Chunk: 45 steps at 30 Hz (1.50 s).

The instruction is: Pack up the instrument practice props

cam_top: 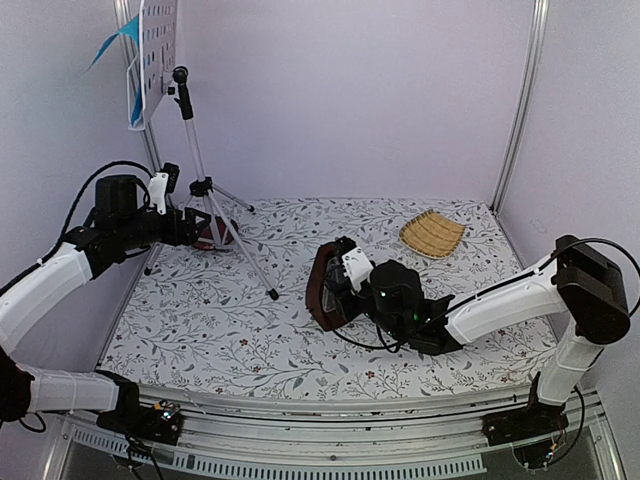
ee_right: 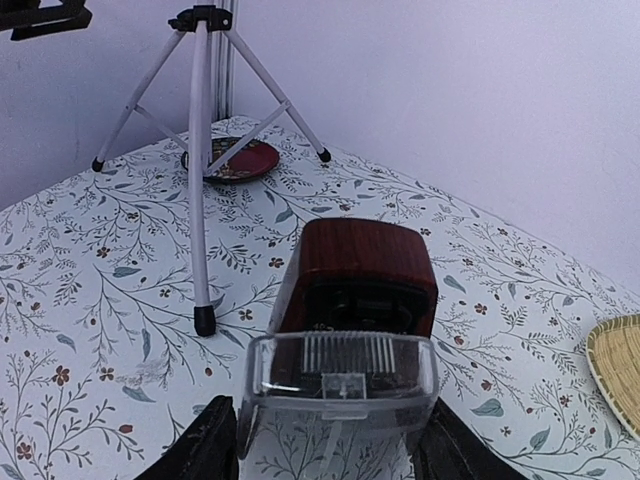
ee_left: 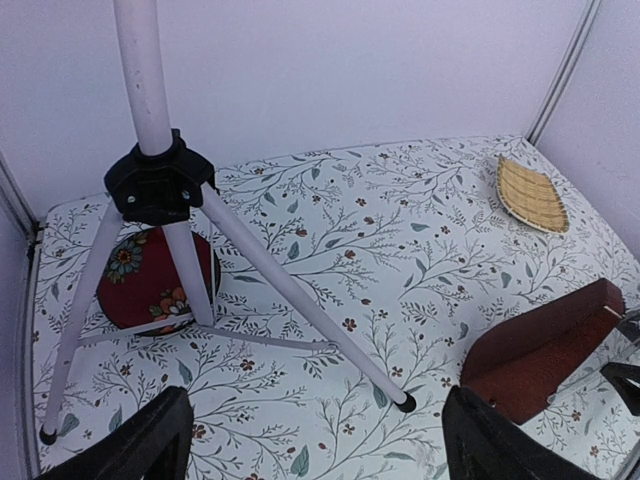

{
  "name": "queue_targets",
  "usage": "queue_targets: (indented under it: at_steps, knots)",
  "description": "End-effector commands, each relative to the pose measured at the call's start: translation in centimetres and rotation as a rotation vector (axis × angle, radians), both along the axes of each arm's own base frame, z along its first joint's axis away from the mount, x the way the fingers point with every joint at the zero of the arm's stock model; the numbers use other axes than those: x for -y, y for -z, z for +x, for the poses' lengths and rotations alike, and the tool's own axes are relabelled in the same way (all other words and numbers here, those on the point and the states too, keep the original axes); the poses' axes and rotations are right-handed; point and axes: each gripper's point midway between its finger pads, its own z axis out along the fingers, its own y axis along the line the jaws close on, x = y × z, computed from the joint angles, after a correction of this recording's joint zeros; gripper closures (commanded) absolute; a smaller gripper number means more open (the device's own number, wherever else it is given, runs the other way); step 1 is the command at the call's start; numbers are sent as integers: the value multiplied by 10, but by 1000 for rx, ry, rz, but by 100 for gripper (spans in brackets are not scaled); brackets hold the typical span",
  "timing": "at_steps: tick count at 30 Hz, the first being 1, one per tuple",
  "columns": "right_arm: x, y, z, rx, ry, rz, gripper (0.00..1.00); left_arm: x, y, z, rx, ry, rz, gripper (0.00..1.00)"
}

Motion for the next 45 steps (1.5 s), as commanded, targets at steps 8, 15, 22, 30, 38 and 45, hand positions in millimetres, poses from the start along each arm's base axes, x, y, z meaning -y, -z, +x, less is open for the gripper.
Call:
queue_targets:
  at_steps: [8,15,22,30,38,45]
  knots:
    - [-12,26,-5,-109,-24,-46,45,-2,-3,-3,17,5,3,11]
    - [-12,33,-7,-148,-24,-27,44,-2,-4,-4,19,5,1,12]
    - [-12,43,-7,-137,-38,-71,44,-2,-3,-4,17,6,1,12]
    - [-13,49,-8,-149,-65,-79,43,-2,-3,-4,18,6,1,11]
    - [-12,55,-9,-171,-74,-77,43,-1,-2,-4,14,7,2,11]
    - [-8,55,-12,-153,-87,-79,42,-1,0,-3,11,7,2,11]
